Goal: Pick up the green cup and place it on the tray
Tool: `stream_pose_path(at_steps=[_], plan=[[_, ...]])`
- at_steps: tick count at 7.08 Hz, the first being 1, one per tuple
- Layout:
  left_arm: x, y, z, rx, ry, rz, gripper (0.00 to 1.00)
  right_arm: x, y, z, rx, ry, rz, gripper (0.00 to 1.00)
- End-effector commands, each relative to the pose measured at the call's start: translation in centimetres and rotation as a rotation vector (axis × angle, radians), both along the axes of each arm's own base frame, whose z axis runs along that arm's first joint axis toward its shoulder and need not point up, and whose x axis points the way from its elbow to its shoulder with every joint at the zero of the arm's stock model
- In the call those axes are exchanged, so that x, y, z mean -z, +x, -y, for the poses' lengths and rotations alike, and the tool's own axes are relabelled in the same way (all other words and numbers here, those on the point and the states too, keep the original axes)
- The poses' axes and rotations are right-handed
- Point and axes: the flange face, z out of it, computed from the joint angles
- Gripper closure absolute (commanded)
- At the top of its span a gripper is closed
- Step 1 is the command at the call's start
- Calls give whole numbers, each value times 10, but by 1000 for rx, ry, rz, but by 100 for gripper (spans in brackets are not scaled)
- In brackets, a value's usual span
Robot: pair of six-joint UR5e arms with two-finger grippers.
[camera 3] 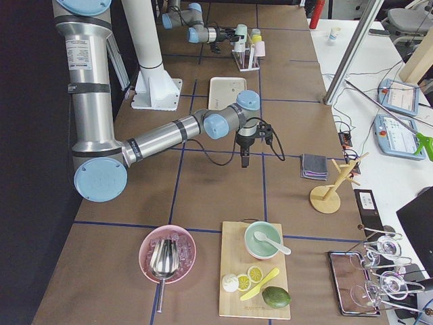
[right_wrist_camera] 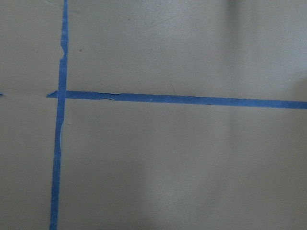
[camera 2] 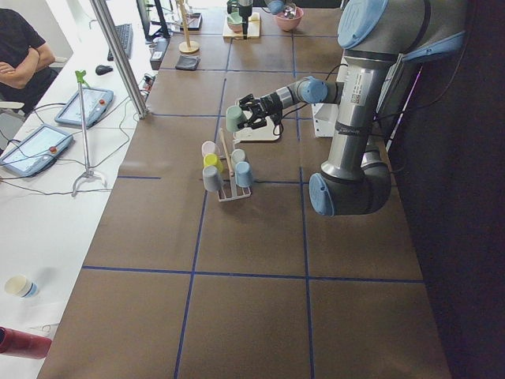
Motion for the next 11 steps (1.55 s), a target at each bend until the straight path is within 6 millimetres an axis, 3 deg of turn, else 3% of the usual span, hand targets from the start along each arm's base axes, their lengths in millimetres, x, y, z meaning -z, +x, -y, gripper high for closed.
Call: stream_pose_path(at_steps=[1, 2, 4, 7, 11], plan=[[54, -28, 5, 27, 35, -144, 79, 3, -1, 2, -1, 5, 2, 0], [71, -37, 8, 41, 39, -215, 80, 4, -1, 2, -1, 7, 3, 0], [85, -36, 6, 40, 13, -464, 85, 8, 2, 4, -9, 14, 7, 0], [107, -25, -5, 84, -115, -976, 87, 10, 7, 6, -16, 18, 10, 0], [118, -2, -8, 271, -252, -1640, 91, 21, 8, 3, -20, 34, 21, 0]])
